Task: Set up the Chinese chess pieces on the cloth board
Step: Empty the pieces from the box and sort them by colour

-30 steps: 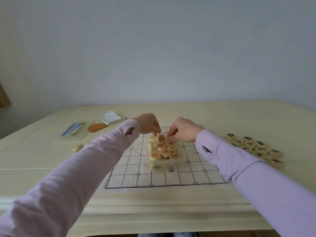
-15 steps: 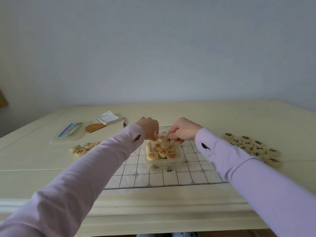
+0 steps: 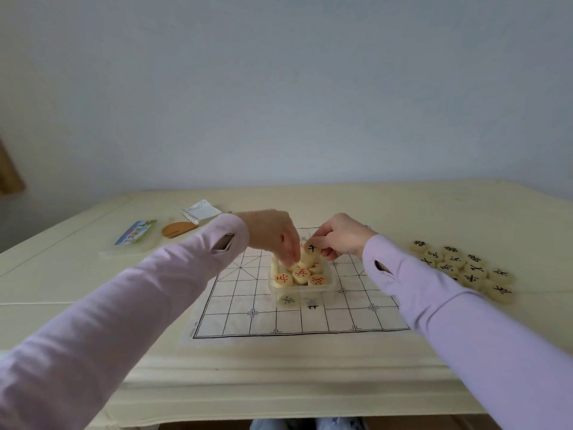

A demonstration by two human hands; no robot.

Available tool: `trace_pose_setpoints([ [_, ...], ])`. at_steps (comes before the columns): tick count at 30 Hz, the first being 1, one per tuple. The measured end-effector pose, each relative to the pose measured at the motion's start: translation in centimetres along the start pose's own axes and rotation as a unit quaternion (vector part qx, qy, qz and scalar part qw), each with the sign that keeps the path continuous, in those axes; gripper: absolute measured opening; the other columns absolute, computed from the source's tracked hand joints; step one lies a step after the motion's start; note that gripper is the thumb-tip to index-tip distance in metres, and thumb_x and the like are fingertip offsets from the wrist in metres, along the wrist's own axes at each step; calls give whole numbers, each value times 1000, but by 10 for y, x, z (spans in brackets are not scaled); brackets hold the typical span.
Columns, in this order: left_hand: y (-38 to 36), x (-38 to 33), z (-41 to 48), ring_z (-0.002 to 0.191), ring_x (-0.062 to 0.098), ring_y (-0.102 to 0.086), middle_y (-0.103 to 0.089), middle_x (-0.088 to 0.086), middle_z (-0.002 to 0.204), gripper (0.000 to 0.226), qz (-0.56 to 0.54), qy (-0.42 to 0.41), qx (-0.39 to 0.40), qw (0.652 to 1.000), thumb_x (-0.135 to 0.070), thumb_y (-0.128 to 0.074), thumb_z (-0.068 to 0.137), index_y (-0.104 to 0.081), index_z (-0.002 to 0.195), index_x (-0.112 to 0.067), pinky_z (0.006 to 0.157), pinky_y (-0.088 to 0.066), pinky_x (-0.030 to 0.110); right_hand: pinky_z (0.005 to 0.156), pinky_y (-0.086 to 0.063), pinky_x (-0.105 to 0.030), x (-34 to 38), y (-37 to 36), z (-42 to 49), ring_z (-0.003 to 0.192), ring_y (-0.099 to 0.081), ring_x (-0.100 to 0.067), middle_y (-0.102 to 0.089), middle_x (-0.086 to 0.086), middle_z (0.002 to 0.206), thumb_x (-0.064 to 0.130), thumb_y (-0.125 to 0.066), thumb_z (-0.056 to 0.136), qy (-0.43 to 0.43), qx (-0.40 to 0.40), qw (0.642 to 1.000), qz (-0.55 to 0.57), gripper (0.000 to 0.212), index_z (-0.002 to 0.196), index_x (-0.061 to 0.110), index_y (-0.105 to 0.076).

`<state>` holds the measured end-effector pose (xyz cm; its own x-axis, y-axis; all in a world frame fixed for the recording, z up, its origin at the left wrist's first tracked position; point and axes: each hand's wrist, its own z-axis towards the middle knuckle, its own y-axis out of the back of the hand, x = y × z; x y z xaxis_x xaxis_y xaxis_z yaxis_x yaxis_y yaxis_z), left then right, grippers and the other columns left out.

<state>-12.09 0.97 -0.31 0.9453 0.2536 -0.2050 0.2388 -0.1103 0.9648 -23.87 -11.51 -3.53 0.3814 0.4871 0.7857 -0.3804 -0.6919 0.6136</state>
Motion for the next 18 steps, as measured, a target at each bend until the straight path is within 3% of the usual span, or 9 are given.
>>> trace_pose_setpoints([
  [4, -5, -10, -11, 84, -4, -58, -66, -23, 78, 18, 20, -8, 122, 992, -26, -74, 76, -74, 94, -31, 87, -42, 24, 56, -50, -17, -1, -2, -2, 59, -56, -12, -64, -9, 81, 13, -60, 90, 4, -20, 1000, 16, 20, 102, -1, -69],
  [7, -11, -15, -9, 80, -1, -57, -64, -22, 79, 22, 55, -3, 140, 989, -26, -70, 79, -73, 101, -29, 83, -42, 21, 58, -50, -19, -3, -2, -4, 61, -58, -13, -65, -13, 87, 11, -59, 91, 9, -28, 999, 31, 19, 102, -1, -69],
  [9, -18, -17, -7, 82, 4, -56, -64, -17, 82, 24, 73, 1, 142, 987, -32, -72, 79, -72, 102, -26, 81, -42, 22, 59, -51, -20, -4, -3, -5, 61, -58, -14, -64, -11, 81, 11, -59, 91, 12, -30, 999, 41, 19, 102, -2, -68],
  [14, -25, -19, -3, 77, 7, -56, -68, -10, 87, 22, 98, 2, 90, 991, -32, -70, 80, -72, 100, -22, 79, -46, 26, 57, -50, -19, -6, -2, -9, 61, -59, -13, -62, -6, 73, 10, -59, 91, 17, -26, 998, 62, 16, 100, 0, -67],
  [18, -16, -20, 1, 89, 18, -62, -69, 0, 101, 22, 84, 50, -63, 993, -28, -59, 88, -68, 105, -18, 82, -49, 30, 61, -52, -22, -11, 7, -13, 61, -59, -14, -63, -7, 75, 9, -58, 91, 22, -34, 996, 83, 16, 104, 1, -65],
])
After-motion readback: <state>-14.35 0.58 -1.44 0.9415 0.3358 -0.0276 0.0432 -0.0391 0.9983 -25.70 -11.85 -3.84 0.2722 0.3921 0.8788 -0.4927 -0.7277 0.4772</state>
